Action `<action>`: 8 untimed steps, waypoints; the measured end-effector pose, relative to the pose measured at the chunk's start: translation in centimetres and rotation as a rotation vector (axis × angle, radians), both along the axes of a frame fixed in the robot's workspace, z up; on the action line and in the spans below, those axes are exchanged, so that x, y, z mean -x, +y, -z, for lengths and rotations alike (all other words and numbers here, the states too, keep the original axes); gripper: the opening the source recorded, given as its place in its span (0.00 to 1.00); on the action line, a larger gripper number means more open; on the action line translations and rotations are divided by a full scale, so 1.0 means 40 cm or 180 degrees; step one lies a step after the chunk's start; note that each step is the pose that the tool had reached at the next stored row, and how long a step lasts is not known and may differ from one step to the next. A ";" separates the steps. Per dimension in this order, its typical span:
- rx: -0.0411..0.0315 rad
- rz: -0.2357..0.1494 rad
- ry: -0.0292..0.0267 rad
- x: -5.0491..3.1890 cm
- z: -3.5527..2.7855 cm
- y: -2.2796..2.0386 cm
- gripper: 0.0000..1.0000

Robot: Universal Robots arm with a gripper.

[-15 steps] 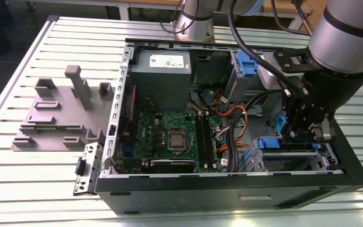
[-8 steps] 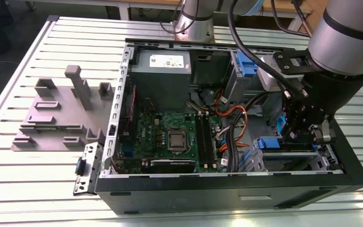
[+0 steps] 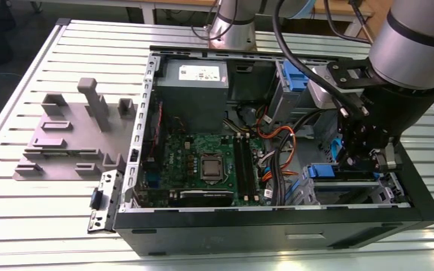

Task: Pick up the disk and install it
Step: 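Insert the second disk wire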

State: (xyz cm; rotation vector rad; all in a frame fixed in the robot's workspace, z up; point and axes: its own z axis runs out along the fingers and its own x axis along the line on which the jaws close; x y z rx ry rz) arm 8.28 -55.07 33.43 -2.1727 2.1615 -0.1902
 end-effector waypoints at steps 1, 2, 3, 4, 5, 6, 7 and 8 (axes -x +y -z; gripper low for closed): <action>0.0001 0.0000 -0.0001 0.000 0.000 -0.001 0.16; 0.0001 0.0000 -0.0001 0.000 0.000 -0.001 0.16; 0.0000 0.0000 -0.0001 0.000 0.000 -0.002 0.16; 0.0000 0.0000 -0.0001 0.000 0.000 -0.003 0.16; 0.0000 0.0001 -0.0001 0.000 0.000 -0.005 0.16; 0.0000 0.0000 -0.0002 0.000 0.000 -0.006 0.16; 0.0000 0.0000 -0.0002 0.000 0.000 -0.007 0.16; 0.0000 0.0000 -0.0002 0.000 0.000 -0.007 0.16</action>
